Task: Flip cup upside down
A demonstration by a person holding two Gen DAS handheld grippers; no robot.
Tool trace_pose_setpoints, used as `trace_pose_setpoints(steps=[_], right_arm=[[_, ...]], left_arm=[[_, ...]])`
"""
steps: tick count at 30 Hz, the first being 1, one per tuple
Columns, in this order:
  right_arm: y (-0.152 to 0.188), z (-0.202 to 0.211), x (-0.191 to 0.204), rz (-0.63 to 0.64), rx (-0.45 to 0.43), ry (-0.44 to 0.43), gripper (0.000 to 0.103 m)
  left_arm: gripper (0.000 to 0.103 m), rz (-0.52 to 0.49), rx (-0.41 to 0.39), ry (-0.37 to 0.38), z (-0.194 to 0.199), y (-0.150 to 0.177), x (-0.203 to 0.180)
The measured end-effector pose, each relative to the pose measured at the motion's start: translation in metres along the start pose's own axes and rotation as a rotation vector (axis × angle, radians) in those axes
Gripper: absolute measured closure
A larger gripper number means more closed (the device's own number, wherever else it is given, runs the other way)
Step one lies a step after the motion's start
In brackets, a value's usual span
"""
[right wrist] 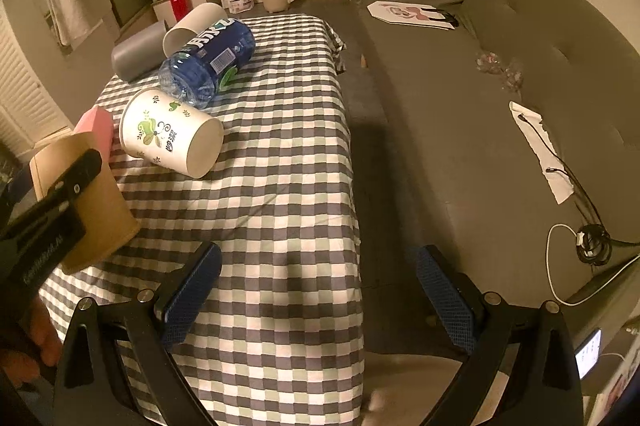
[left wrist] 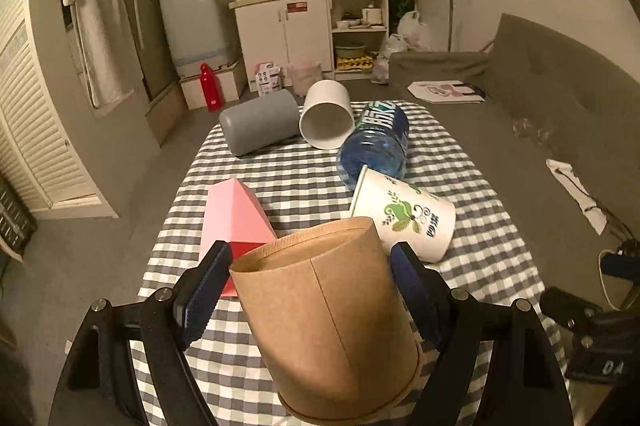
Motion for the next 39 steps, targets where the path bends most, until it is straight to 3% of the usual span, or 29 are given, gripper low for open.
trace_pose_setpoints(steps=[18,26,39], right_arm=[[0.000,0.008,0.007,-0.014,-0.011,-0.011,0.005],[0.002,0.013,0.007,-0.021,-0.019,-0.016,0.005],[0.000,0.021,0.000,-0.039,-0.032,-0.027,0.005]], left_arm=[[0.020,0.005,0.016,0.051,0.031,0.025,0.000],[0.020,0.062,0.056,0.151,0.030,0.040,0.003],[0.019,0.053,0.064,0.172,0.035,0.038,-0.006]])
Point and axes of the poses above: each gripper's, at about its wrist camera, not at the fingertips, and z roughly against the way its jaws point, x to its left, y to its underside, the point moved 4 cm from there along -z, roughly the way its jaws point, and after that the axes turned 7 degrees about -z, right-handed, at the moved point
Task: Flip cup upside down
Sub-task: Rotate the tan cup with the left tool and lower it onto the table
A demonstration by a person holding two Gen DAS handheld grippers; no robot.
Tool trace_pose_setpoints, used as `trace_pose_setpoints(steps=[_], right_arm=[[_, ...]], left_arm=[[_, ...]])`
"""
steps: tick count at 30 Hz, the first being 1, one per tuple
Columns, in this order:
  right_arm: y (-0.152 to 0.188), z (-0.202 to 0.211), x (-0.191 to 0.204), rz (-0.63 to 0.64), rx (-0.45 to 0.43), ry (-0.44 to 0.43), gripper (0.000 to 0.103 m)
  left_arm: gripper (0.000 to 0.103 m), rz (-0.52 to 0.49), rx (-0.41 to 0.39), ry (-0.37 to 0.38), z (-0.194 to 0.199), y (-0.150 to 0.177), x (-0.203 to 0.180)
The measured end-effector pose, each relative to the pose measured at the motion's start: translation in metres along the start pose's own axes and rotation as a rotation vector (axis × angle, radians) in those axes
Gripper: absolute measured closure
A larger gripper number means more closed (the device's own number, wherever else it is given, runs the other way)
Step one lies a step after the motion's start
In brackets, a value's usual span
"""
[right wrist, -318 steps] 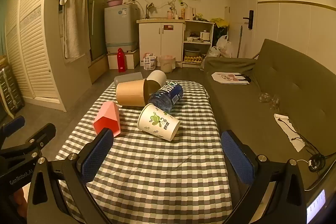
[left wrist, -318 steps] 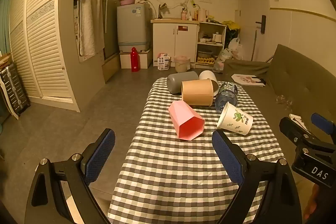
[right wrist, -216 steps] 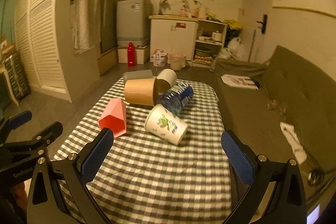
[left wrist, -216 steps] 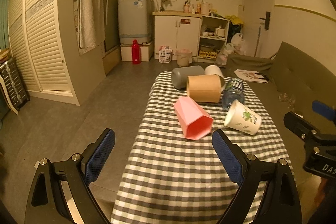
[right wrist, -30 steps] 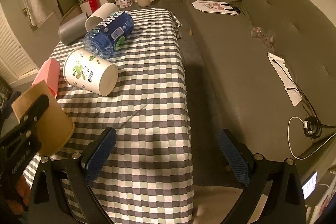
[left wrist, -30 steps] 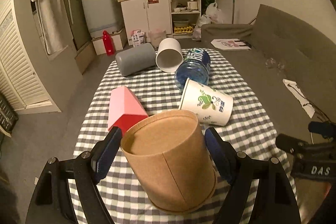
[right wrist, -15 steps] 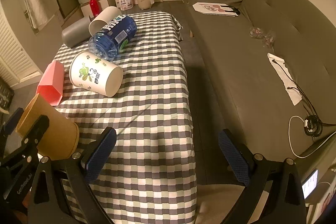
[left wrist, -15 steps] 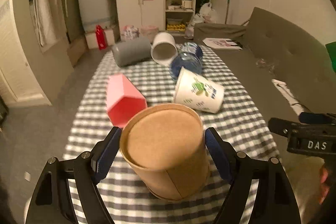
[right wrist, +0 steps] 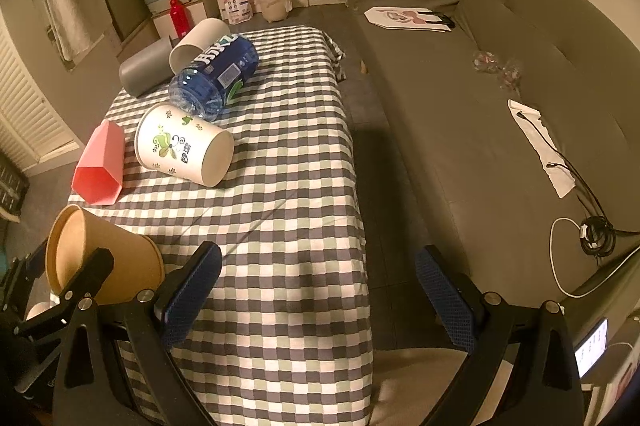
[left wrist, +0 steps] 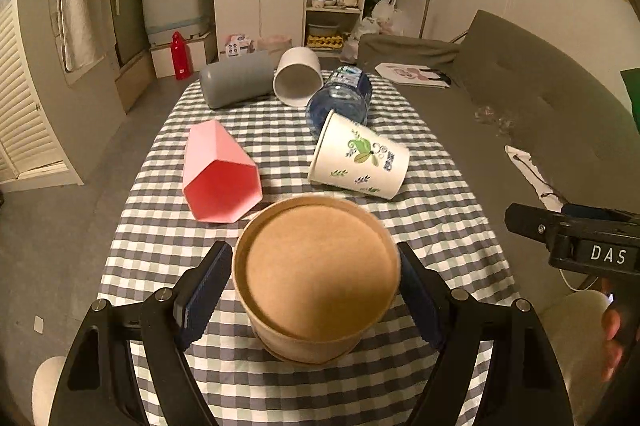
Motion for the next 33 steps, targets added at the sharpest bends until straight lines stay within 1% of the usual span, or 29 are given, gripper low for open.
trace_pose_setpoints(steps=[3,7,12,14,17,20,26,28,29,31,32,33], right_arm=[[-0.002,0.009,-0.001,-0.010,-0.015,-0.014,0.005],[-0.006,0.029,0.001,-0.017,-0.059,-0.029,0.005],[-0.008,0.063,0.009,-0.007,-0.147,-0.051,0.005],[-0.007,0.078,0.014,0.003,-0.190,-0.064,0.005],[-0.002,0.095,0.023,0.022,-0.238,-0.081,0.005],[0.011,0.107,0.034,0.036,-0.279,-0.111,0.005],[0.038,0.105,0.053,0.058,-0.310,-0.151,0.005],[0.049,0.102,0.060,0.082,-0.323,-0.154,0.005],[0.054,0.100,0.064,0.093,-0.328,-0.153,0.005],[0.061,0.097,0.068,0.106,-0.339,-0.159,0.004],[0.064,0.096,0.069,0.107,-0.343,-0.161,0.000],[0.066,0.094,0.069,0.109,-0.348,-0.161,0.000]], left_arm=[[0.019,0.003,-0.014,0.004,0.008,-0.006,-0.001],[0.019,0.011,-0.072,0.021,0.028,-0.016,0.000],[0.019,0.032,-0.146,0.033,0.058,-0.024,0.013],[0.019,0.033,-0.168,0.023,0.068,-0.024,0.021],[0.019,0.029,-0.190,0.004,0.081,-0.017,0.033],[0.019,0.028,-0.202,-0.013,0.089,-0.008,0.044],[0.019,0.037,-0.194,-0.025,0.092,0.016,0.060],[0.015,0.035,-0.196,-0.032,0.092,0.023,0.062],[0.011,0.034,-0.199,-0.038,0.092,0.026,0.063],[0.010,0.033,-0.205,-0.049,0.092,0.031,0.063],[0.009,0.034,-0.202,-0.054,0.090,0.034,0.064],[0.009,0.037,-0.198,-0.056,0.089,0.037,0.064]])
Point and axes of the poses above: each gripper's, at about its wrist camera, not at the fingertips, and z roughly against the way its jaws point, x to its left, y to its underside, the point moved 4 cm from there along -z, roughly the way its jaws point, and after that the axes turned 7 degrees about -z, right-handed, at the moved point
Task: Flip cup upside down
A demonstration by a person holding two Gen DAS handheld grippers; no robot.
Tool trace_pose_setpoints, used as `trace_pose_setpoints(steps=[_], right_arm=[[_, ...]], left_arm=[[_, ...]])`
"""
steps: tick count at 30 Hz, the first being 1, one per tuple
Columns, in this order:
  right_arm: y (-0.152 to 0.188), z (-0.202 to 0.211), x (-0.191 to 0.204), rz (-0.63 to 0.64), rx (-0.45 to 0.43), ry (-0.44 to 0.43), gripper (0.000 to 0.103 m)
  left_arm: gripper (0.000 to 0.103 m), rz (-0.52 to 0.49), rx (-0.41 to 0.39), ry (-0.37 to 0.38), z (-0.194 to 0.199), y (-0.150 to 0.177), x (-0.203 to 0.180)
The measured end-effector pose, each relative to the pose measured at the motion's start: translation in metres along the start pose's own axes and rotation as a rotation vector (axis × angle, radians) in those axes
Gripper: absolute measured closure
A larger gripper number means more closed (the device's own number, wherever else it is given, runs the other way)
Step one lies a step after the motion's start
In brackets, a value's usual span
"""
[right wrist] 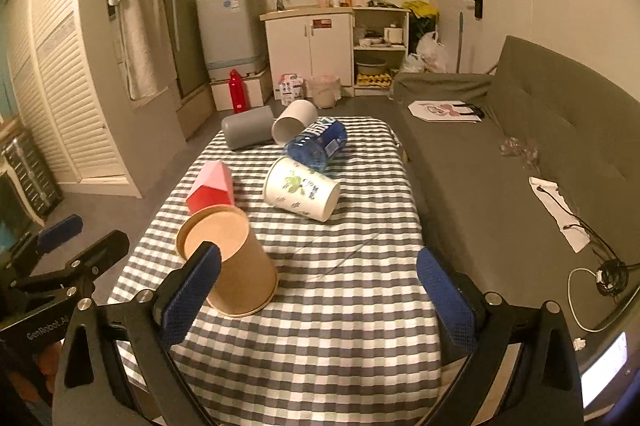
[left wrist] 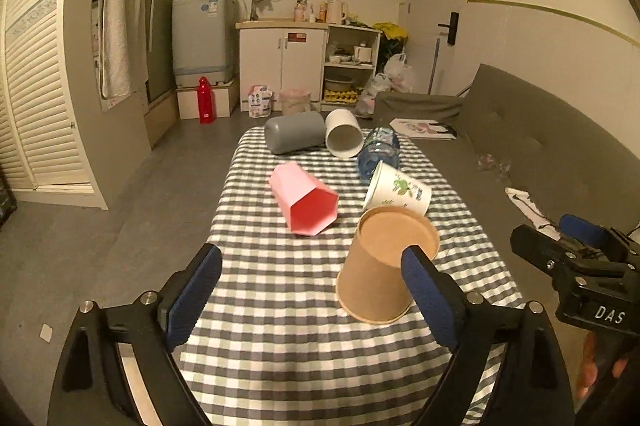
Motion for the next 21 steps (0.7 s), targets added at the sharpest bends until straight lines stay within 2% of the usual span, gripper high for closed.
trace_pose_setpoints(steps=[6,13,17,21], right_arm=[[0.008,-0.003,0.001,0.014,-0.004,0.002,0.000],[0.012,-0.003,0.002,0.023,-0.006,0.004,0.000],[0.015,-0.003,0.005,0.039,-0.008,0.014,0.000],[0.014,-0.002,0.005,0.043,-0.011,0.019,0.000]], left_arm=[[0.008,0.042,0.030,-0.014,-0.004,0.016,0.009],[0.008,0.057,0.034,-0.023,-0.005,0.020,0.013],[0.000,0.059,0.030,-0.025,-0.005,0.019,0.013],[0.000,0.051,0.015,-0.030,-0.002,0.018,0.013]])
Point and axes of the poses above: each gripper's, at about its wrist camera, not at the fingertips, and z roughly against the way its jaws point, x to its left, y to its underside, the point moved 4 cm from there along -z, roughly the way its jaws point, and after that the axes turned 7 degrees about -z, right-handed, at the moved point
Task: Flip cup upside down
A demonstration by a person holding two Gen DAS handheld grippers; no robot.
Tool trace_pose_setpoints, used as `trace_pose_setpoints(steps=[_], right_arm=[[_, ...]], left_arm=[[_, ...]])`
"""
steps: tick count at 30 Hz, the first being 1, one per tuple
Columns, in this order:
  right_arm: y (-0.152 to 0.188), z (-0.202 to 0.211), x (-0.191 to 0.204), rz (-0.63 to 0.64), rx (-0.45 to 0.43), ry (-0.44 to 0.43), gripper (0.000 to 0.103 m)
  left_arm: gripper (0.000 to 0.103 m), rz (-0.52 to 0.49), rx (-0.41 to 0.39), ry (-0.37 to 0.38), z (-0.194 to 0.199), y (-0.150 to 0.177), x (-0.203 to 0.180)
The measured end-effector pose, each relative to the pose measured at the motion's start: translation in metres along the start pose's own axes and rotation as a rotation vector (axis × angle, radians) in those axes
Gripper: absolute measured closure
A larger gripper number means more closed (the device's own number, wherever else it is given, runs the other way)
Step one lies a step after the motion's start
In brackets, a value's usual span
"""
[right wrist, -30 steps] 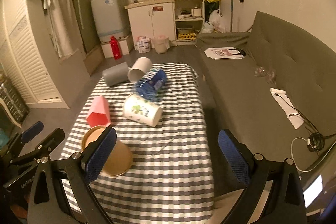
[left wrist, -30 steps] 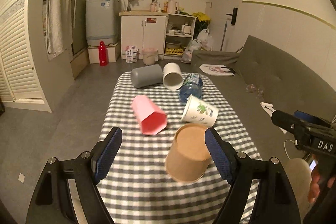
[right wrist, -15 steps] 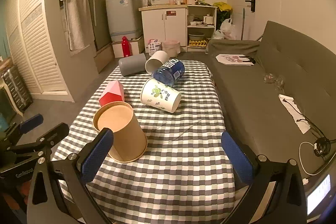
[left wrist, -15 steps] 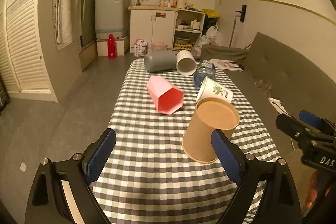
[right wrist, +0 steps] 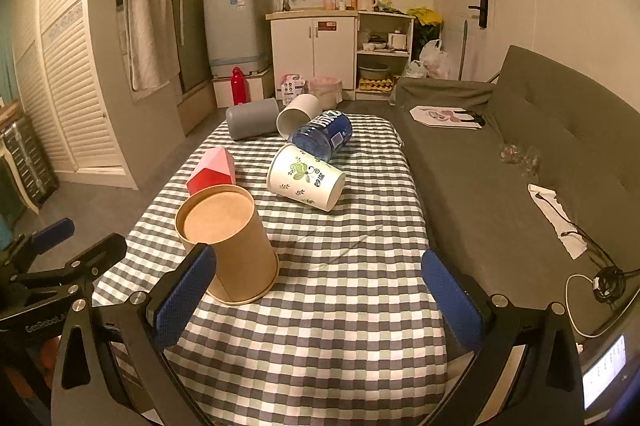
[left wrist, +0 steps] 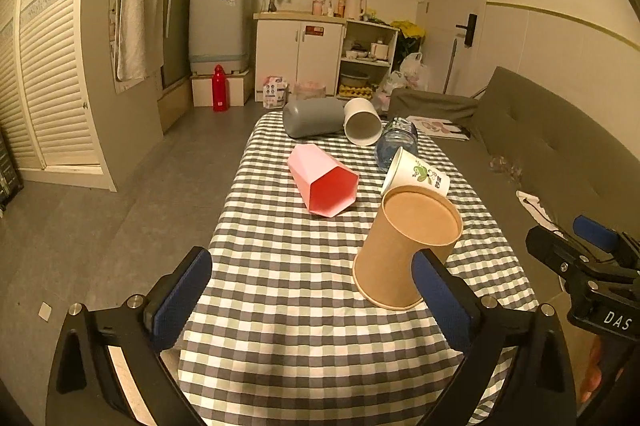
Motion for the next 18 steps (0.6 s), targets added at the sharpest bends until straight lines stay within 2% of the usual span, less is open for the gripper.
trace_pose_setpoints(steps=[18], right_arm=[[0.0006,0.0005,-0.0025,-0.004,0.007,0.008,0.000]], left_arm=[[0.000,-0.022,-0.005,-0.019,-0.0002,0.0026,-0.0015]])
Point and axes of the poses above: each gripper's, at about its wrist camera, not at the fingertips, and z roughly against the way its jaws point, x to its left, y to its underside, the point moved 4 cm from there along -z, roughly the way its jaws point, and after that the axes turned 7 degrees about -z, right-handed, at the moved point
